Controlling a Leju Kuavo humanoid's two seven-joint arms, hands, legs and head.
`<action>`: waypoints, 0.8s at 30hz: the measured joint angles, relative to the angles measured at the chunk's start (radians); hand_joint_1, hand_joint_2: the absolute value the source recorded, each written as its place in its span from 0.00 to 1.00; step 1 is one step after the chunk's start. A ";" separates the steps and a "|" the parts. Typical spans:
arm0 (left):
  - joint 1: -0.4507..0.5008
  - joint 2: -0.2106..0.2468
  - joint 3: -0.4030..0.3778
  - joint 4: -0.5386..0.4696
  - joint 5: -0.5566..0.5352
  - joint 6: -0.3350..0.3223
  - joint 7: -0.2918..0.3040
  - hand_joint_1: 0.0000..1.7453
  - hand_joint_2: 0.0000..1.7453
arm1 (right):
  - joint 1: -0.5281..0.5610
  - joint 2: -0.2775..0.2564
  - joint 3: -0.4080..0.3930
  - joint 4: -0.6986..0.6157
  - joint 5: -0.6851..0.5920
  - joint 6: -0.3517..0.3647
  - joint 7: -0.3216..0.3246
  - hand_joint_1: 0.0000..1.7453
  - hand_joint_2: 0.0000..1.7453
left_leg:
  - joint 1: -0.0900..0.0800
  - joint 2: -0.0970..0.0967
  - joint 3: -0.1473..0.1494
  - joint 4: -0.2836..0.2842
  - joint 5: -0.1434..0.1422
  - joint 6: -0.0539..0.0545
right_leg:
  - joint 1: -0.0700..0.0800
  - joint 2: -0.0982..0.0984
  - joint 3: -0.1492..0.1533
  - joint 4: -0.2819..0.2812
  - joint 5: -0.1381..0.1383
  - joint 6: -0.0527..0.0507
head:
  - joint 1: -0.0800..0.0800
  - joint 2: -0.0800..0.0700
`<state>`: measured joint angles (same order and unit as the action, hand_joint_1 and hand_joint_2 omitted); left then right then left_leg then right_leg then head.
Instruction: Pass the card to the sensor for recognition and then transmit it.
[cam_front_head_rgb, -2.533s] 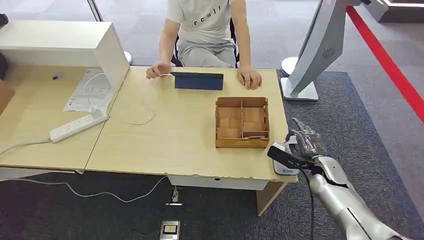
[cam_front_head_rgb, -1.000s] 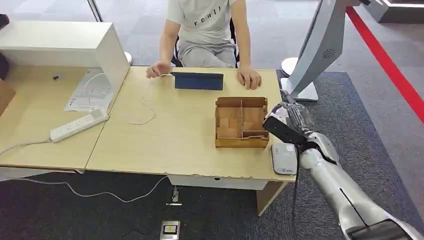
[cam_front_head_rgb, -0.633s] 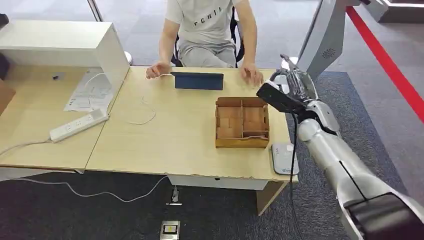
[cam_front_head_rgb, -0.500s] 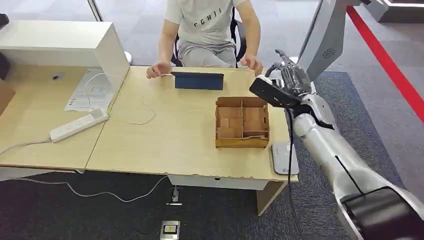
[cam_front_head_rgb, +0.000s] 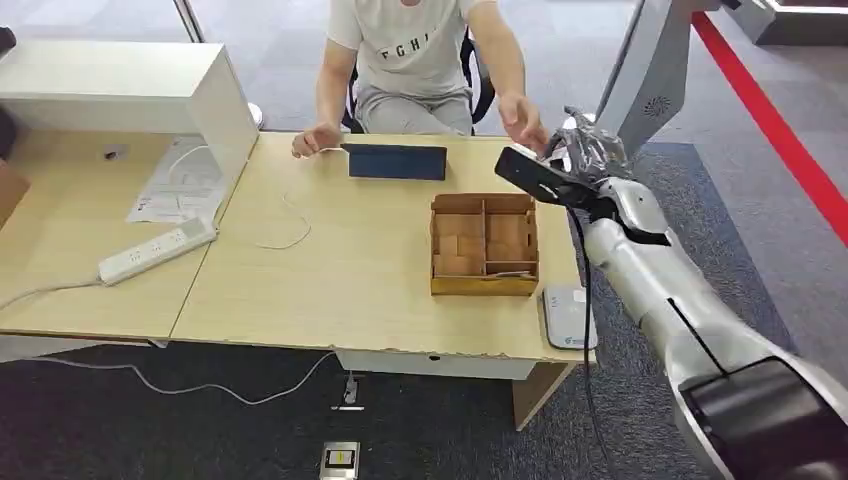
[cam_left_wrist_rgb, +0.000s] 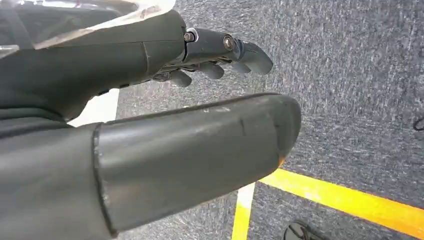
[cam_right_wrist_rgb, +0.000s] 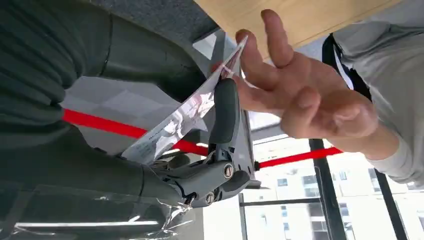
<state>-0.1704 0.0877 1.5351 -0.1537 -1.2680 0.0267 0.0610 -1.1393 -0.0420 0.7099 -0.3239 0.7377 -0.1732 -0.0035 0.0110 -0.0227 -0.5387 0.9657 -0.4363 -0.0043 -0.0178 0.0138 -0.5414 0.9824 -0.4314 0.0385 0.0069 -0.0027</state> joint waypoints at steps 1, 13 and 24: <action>0.000 0.000 0.000 0.000 0.000 0.000 0.000 0.00 0.00 | -0.001 0.000 0.003 0.002 0.002 0.001 0.000 1.00 1.00 | 0.000 0.000 0.000 0.000 0.000 0.000 | 0.000 0.000 0.000 0.000 0.000 0.000 | 0.000 0.000; 0.000 -0.006 0.000 0.000 0.003 0.009 0.028 0.00 0.00 | -0.007 0.009 0.022 0.020 0.010 0.012 0.000 1.00 1.00 | 0.001 0.000 0.000 0.000 0.000 0.000 | 0.001 0.000 0.000 0.000 0.000 0.000 | 0.000 0.000; 0.000 -0.013 0.000 0.000 0.000 0.007 0.044 0.00 0.00 | -0.005 0.016 0.034 0.024 0.001 0.015 -0.023 0.00 0.00 | 0.001 0.000 -0.001 0.000 0.000 0.000 | 0.001 0.000 -0.001 0.000 0.000 0.000 | 0.000 0.000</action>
<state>-0.1704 0.0752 1.5351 -0.1537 -1.2680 0.0339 0.1049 -1.1441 -0.0256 0.7439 -0.2995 0.7389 -0.1587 -0.0267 0.0118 -0.0229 -0.5392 0.9656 -0.4364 -0.0044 -0.0171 0.0137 -0.5419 0.9825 -0.4315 0.0383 0.0069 -0.0027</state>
